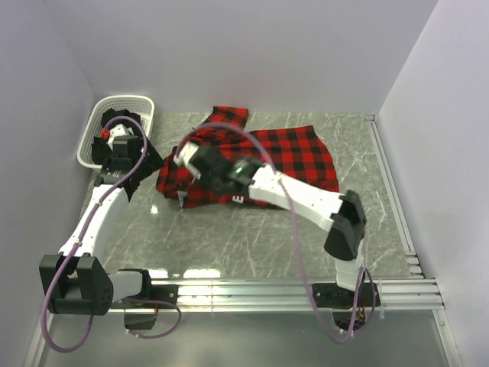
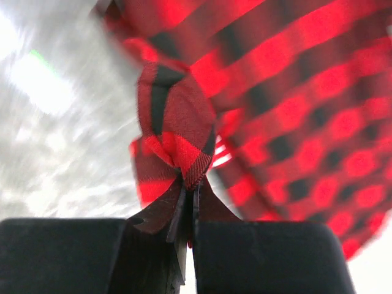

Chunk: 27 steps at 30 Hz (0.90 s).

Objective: Fold and stack the long sleeve shirts
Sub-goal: Fold the shirt

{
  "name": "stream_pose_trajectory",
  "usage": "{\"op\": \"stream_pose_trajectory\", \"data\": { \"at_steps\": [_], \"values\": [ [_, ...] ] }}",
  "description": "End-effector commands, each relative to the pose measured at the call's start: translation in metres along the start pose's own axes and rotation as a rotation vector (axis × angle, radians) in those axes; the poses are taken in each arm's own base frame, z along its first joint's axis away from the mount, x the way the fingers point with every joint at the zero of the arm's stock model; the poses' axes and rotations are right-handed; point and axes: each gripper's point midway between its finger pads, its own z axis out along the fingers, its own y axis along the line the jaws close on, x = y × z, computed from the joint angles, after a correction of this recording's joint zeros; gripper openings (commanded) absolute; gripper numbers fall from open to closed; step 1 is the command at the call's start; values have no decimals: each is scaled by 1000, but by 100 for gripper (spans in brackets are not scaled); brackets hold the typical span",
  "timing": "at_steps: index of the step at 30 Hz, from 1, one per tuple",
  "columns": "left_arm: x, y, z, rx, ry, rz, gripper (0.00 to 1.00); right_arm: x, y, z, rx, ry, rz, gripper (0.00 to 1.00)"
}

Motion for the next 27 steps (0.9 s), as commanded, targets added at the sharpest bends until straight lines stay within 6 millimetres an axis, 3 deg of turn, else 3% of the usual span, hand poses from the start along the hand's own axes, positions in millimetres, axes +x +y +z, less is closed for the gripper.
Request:
{"op": "stream_pose_trajectory", "data": {
  "at_steps": [1,6,8,13,17,20,23,27],
  "values": [
    [1,-10,1,53,9,-23,99,-45,-90,-78,203,-184,78,0],
    [17,-19,5,107,73,-28,98,-78,-148,-118,355,-332,136,0],
    [25,-23,6,131,107,-32,97,-85,-171,-122,416,-365,172,0],
    [54,-22,8,154,200,-67,95,-93,-206,-115,500,-411,226,0],
    [97,-19,3,192,322,-125,94,-109,-233,-121,585,-485,280,0],
    [121,-13,1,180,365,-223,93,-117,-239,-118,586,-518,280,0],
    [134,-9,6,166,373,-305,91,-124,-229,-105,530,-532,286,0],
    [139,-6,21,137,346,-365,87,-120,-216,-84,470,-525,295,0]
  ]
}}
